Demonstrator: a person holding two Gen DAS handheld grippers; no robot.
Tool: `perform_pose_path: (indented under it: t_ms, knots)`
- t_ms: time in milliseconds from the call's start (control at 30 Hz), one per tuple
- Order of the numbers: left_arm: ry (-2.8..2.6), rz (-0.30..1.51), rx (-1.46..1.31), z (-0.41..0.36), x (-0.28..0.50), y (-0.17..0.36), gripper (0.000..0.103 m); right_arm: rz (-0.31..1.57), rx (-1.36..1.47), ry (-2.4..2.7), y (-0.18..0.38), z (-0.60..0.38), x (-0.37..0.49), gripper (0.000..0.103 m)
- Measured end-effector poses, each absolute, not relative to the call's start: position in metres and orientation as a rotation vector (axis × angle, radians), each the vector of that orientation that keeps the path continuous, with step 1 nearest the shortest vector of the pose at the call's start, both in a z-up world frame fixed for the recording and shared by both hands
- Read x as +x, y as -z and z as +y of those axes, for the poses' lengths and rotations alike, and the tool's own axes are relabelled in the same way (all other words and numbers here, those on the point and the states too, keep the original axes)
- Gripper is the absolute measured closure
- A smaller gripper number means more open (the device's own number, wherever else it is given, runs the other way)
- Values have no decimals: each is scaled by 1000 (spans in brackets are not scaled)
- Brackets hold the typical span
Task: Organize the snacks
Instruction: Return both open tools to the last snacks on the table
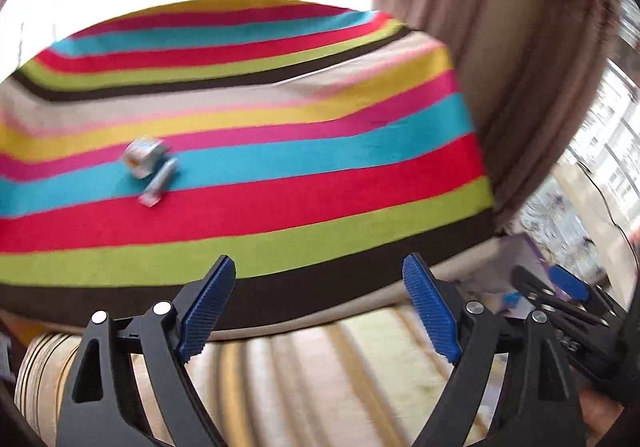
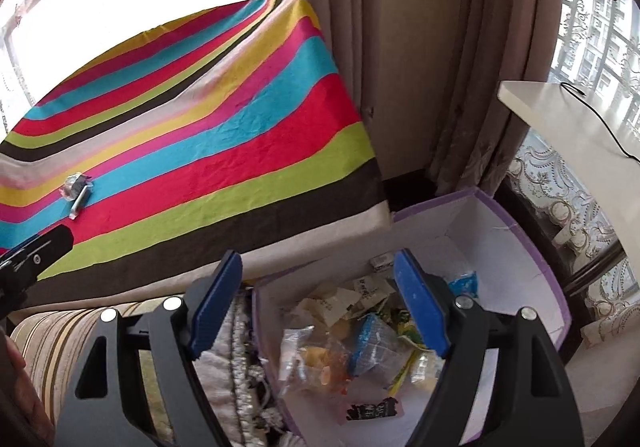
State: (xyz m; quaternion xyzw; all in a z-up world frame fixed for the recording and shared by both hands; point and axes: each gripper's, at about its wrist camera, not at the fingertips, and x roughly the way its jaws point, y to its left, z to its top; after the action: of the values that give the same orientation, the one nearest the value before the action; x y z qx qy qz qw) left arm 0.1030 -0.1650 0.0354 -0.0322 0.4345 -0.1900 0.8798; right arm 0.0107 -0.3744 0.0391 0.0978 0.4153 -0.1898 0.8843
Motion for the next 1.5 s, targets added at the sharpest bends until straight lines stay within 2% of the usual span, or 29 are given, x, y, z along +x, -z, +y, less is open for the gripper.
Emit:
perform_pose_path:
  t_ms: [233, 367, 767, 1067, 1500]
  knots:
    - [246, 927, -143, -93, 130, -27, 35, 907, 170, 251, -32, -319, 54, 24]
    - [302, 823, -78, -99, 128, -48, 34, 887, 192, 296, -33, -312, 72, 24]
    - [196, 880, -77, -64, 183, -26, 34, 905, 158, 227, -24, -262, 127, 24]
    - [167, 904, -106, -4, 234, -4, 36, 901, 158, 175, -16, -215, 164, 24]
    - [316, 984, 50, -45, 312, 28, 38, 934, 150, 116, 0, -186, 195, 24]
